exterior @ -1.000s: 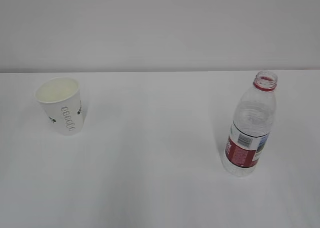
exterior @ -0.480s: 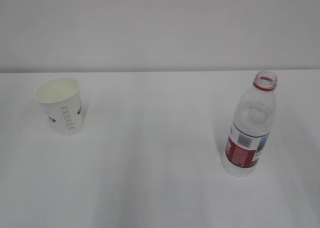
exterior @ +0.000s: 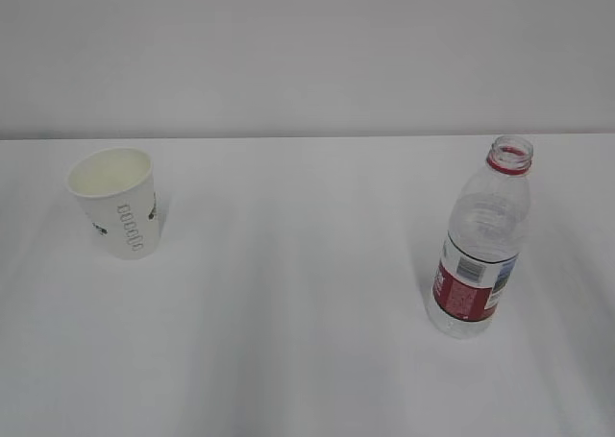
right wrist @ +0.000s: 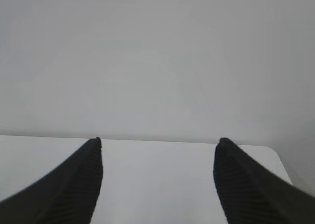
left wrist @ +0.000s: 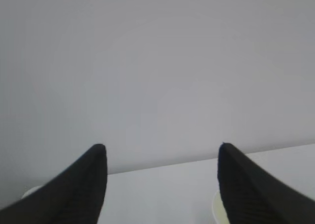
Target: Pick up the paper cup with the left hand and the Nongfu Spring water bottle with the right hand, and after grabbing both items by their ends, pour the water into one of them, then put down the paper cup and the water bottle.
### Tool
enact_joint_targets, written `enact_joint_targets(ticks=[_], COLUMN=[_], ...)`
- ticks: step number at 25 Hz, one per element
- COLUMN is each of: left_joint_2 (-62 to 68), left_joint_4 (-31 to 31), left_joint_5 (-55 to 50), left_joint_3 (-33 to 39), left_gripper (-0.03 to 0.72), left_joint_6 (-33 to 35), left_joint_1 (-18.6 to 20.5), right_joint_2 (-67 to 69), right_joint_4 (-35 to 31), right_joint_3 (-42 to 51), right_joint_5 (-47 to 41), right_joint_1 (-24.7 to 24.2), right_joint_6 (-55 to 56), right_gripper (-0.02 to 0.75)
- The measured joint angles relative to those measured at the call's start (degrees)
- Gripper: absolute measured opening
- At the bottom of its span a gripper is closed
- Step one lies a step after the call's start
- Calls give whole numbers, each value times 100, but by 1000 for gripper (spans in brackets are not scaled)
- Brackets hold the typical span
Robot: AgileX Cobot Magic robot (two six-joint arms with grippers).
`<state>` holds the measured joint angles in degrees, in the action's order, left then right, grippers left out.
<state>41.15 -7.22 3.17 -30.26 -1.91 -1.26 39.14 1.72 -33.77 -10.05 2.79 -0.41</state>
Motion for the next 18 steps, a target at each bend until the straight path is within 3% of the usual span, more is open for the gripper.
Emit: enact_joint_targets(ticks=[18], left_joint_2=[-22], left_joint_4=[-1], left_joint_5=[447], left_joint_3=[0], left_gripper=[515], left_joint_6=[4], left_joint_1=[0], right_joint_2=[380], right_joint_4=[-43], right_joint_3=[0], right_joint_5=[535], right_joint_1=[0], right_joint_6=[82], right_gripper=[535])
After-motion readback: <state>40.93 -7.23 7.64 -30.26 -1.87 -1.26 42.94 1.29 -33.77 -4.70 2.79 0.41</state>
